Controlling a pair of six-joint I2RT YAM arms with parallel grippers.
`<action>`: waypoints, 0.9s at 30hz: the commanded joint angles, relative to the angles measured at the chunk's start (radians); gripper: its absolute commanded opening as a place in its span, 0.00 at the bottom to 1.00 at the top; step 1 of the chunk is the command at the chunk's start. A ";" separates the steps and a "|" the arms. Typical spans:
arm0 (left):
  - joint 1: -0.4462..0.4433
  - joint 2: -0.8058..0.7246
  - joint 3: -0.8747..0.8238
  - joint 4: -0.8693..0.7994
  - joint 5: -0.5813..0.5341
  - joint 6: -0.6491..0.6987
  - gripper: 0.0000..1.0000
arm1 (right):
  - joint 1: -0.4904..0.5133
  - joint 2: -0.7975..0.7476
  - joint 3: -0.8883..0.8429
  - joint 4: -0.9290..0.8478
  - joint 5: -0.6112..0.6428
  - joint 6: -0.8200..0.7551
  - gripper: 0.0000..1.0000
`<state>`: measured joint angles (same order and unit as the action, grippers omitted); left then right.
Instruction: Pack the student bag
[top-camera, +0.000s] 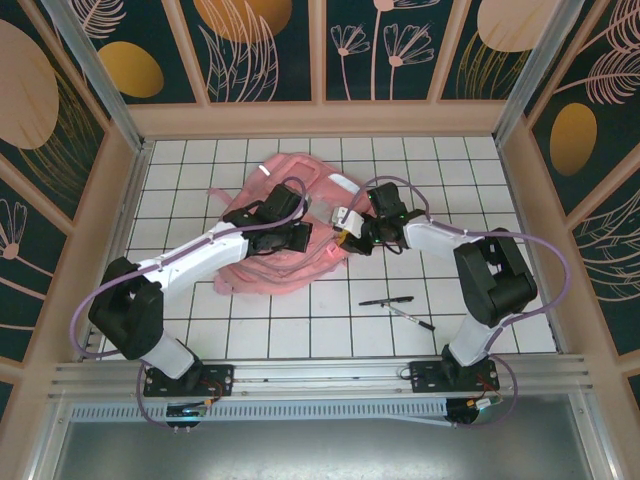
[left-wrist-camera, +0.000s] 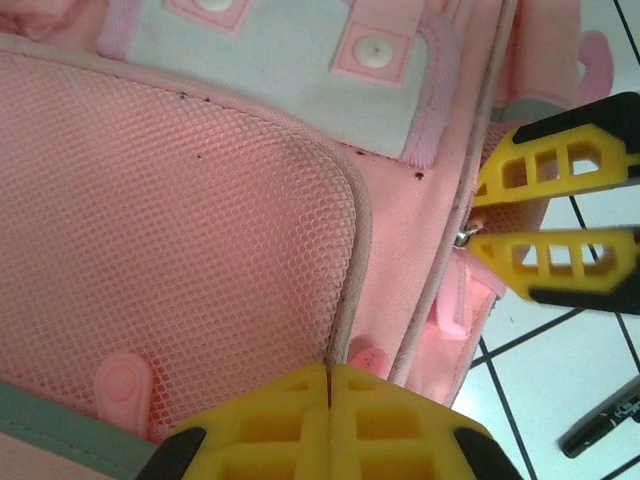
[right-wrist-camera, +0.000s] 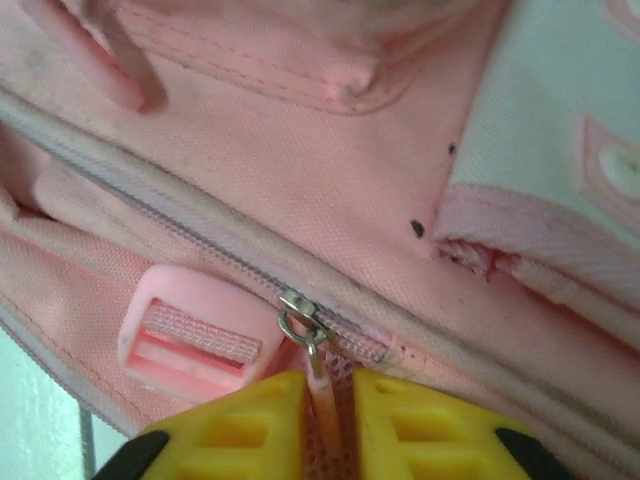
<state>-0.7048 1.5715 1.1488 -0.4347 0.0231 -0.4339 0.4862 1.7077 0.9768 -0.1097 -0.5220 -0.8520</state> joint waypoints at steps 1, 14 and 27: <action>-0.002 -0.025 -0.014 0.070 0.065 -0.031 0.00 | 0.008 -0.029 -0.046 0.113 -0.031 0.031 0.07; 0.008 -0.070 -0.085 0.013 -0.058 -0.018 0.00 | -0.062 -0.078 -0.091 0.129 0.011 0.182 0.00; 0.013 -0.096 -0.126 0.100 0.132 0.016 0.06 | -0.082 -0.104 -0.085 0.136 0.062 0.300 0.14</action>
<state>-0.6952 1.4902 1.0210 -0.3878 0.0444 -0.4416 0.4099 1.6558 0.8974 -0.0051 -0.4446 -0.5934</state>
